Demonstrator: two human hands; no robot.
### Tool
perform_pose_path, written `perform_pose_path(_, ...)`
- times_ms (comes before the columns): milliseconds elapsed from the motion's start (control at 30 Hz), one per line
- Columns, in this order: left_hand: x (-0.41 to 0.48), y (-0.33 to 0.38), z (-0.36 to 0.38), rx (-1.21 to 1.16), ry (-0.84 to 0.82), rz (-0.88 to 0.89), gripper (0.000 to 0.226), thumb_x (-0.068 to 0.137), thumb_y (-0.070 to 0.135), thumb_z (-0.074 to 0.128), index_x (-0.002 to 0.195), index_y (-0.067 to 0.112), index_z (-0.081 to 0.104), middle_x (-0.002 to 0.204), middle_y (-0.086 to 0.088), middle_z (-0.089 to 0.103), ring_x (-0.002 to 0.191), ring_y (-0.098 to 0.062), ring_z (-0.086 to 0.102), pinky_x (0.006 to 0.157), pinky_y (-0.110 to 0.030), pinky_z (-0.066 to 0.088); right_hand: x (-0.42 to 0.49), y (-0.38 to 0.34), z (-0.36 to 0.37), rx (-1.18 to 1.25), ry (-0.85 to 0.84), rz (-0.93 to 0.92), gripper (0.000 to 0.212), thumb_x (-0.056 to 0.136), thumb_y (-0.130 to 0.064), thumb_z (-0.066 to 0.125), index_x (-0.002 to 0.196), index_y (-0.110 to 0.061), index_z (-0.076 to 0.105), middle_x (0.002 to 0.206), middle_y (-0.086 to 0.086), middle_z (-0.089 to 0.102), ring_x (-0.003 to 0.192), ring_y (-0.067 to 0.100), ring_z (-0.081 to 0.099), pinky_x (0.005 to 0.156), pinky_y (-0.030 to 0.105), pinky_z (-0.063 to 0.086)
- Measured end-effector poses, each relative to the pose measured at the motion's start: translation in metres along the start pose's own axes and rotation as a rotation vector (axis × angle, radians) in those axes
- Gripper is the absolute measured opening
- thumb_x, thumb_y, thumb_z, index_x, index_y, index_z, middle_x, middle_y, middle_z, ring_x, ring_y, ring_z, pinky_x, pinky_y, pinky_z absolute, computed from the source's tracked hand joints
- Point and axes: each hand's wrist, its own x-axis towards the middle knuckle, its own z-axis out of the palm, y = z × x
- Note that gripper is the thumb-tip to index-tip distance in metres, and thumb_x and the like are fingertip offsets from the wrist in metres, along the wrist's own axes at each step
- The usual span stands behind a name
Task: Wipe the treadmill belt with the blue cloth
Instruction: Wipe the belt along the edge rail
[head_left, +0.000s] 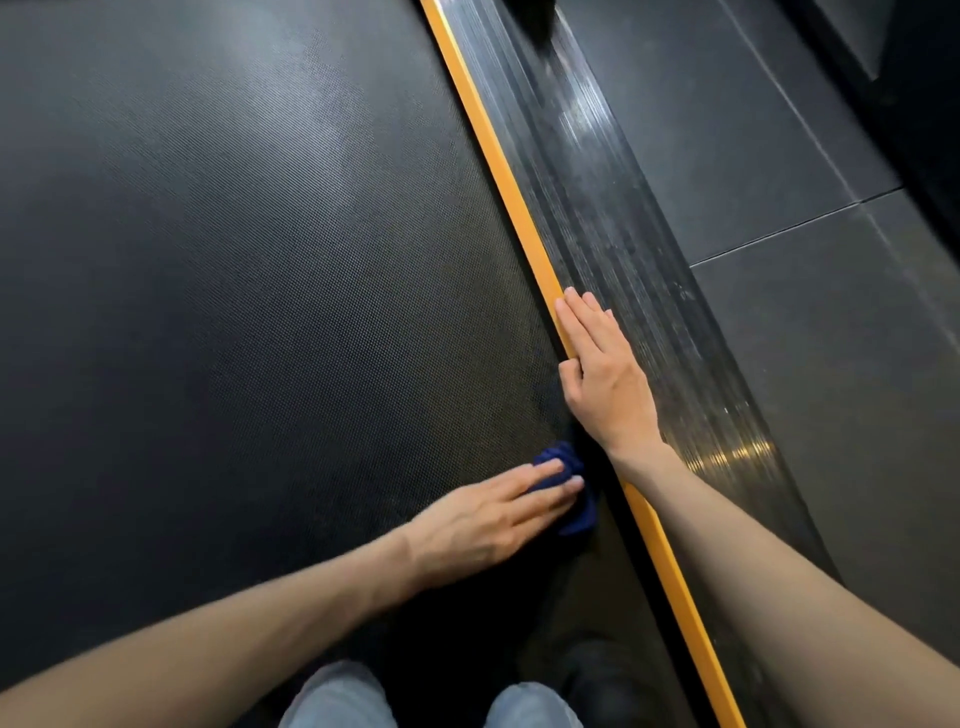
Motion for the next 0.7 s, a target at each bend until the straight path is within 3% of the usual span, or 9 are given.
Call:
perform_pose_path(167,0.008,-0.09,-0.008,0.017,0.092,-0.299,0.047,0.09,0.01,0.029,0.131,-0.005,0.046,0.141,-0.02,0.042,0.132,-0.038,0.036,0.108,-0.047,0.033,0.0,0.001,0.0,-0.012,0.0,0.001,0.054,0.089,-0.007,0.044,0.143,-0.008,0.036,0.15,0.007,0.034,0.141,0.017,0.025,0.117,0.036,0.02)
perform_pose_path(233,0.004,-0.141,-0.012,-0.028,0.183,-0.518,0.047,0.091,0.01,0.029,0.133,-0.006,0.043,0.142,-0.022,0.039,0.132,-0.041,0.033,0.111,-0.045,0.025,0.001,0.002,0.001,0.0,0.0,0.014,0.053,0.09,-0.006,0.047,0.142,-0.008,0.037,0.15,0.006,0.034,0.141,0.015,0.025,0.116,0.034,0.019)
perform_pose_path(300,-0.002,-0.184,-0.017,-0.1,0.244,-0.773,0.046,0.093,0.003,0.032,0.138,-0.005,0.034,0.149,-0.021,0.027,0.139,-0.04,0.019,0.114,-0.033,0.01,0.001,0.002,0.002,0.003,0.005,0.019,0.053,0.09,-0.006,0.048,0.142,-0.009,0.038,0.15,0.005,0.034,0.14,0.013,0.023,0.116,0.033,0.017)
perform_pose_path(400,-0.005,-0.193,-0.018,-0.189,0.259,-0.907,0.051,0.088,0.003,0.029,0.139,-0.007,0.032,0.15,-0.021,0.023,0.14,-0.042,0.012,0.114,-0.034,0.007,0.001,0.001,0.002,0.003,0.013,0.019,0.052,0.09,-0.005,0.049,0.141,-0.007,0.039,0.15,0.005,0.035,0.14,0.013,0.022,0.116,0.031,0.015)
perform_pose_path(500,0.006,-0.144,-0.016,-0.222,0.267,-0.795,0.057,0.082,0.015,0.025,0.131,-0.011,0.042,0.141,-0.028,0.036,0.132,-0.049,0.027,0.115,-0.032,0.007,0.001,-0.001,0.0,0.006,0.01,0.018,0.052,0.089,-0.004,0.048,0.141,-0.006,0.039,0.149,0.007,0.036,0.14,0.017,0.027,0.116,0.033,0.017)
perform_pose_path(633,0.013,-0.038,-0.005,-0.096,0.153,-0.307,0.052,0.078,0.011,0.033,0.123,-0.004,0.055,0.133,-0.018,0.052,0.125,-0.039,0.045,0.113,-0.04,0.013,0.001,-0.001,-0.002,0.003,-0.005,0.004,0.054,0.088,-0.007,0.043,0.142,-0.005,0.037,0.15,0.008,0.034,0.141,0.019,0.027,0.117,0.036,0.02)
perform_pose_path(700,0.007,0.004,-0.002,-0.094,0.066,-0.134,0.05,0.084,0.014,0.032,0.128,0.003,0.053,0.14,-0.009,0.047,0.132,-0.029,0.038,0.113,-0.04,0.017,0.0,-0.001,-0.002,-0.003,-0.009,0.004,0.054,0.088,-0.007,0.042,0.142,-0.005,0.037,0.15,0.008,0.034,0.141,0.019,0.026,0.117,0.036,0.02)
